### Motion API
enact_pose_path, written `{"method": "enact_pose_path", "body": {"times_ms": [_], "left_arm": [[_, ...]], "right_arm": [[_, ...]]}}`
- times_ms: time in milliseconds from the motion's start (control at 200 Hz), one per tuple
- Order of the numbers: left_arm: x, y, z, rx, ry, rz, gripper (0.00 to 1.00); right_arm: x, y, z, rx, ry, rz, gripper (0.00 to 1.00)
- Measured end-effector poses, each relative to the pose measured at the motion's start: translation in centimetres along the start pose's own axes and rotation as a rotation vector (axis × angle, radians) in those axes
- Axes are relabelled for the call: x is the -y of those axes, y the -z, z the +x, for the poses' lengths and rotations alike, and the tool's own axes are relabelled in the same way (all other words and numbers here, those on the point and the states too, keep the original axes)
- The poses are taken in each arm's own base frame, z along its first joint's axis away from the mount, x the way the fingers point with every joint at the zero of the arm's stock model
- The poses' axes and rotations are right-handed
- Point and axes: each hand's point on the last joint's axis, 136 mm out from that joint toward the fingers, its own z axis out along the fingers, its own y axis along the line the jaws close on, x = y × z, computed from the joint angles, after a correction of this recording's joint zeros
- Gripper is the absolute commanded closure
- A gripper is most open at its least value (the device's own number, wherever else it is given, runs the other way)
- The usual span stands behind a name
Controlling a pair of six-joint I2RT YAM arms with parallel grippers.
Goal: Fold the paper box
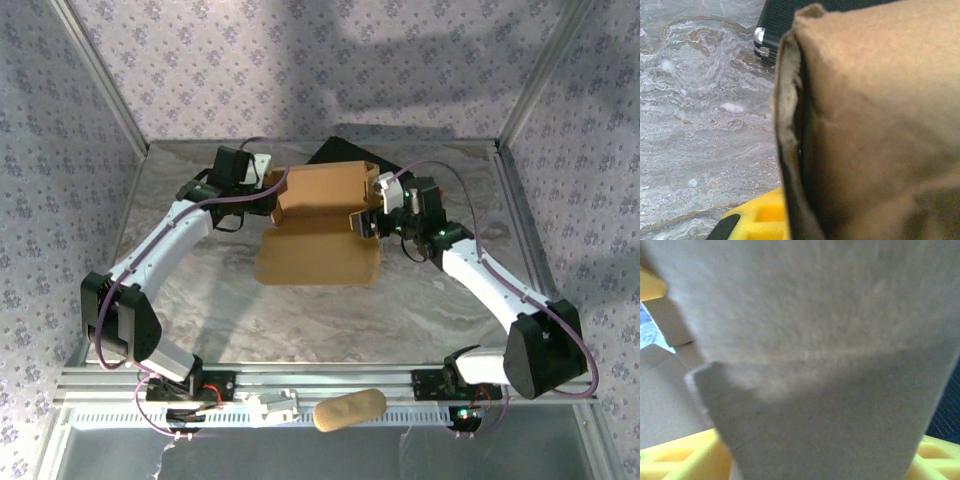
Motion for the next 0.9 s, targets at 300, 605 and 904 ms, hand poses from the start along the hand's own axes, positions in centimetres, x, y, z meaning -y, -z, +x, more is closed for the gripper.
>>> {"method": "enact_pose_path", "body": {"times_ms": [300, 605, 904], "left_arm": [[-0.1, -0.4, 0.1, -0.007, -0.001, -0.005, 1.0], [-0.2, -0.8, 0.3, -0.019, 0.002, -0.01, 1.0], [-0.3, -0.8, 0.5, -0.026, 0.002, -0.011, 1.0]], "right_arm": [[0.3, 2.6, -1.7, 0.058, -0.027, -0.062, 0.22], [1.6, 5.2, -3.4, 0.128, -0.107, -0.121, 0.29], [3.2, 3.3, -2.7, 0.104, -0.203, -0.169, 0.43]]}}
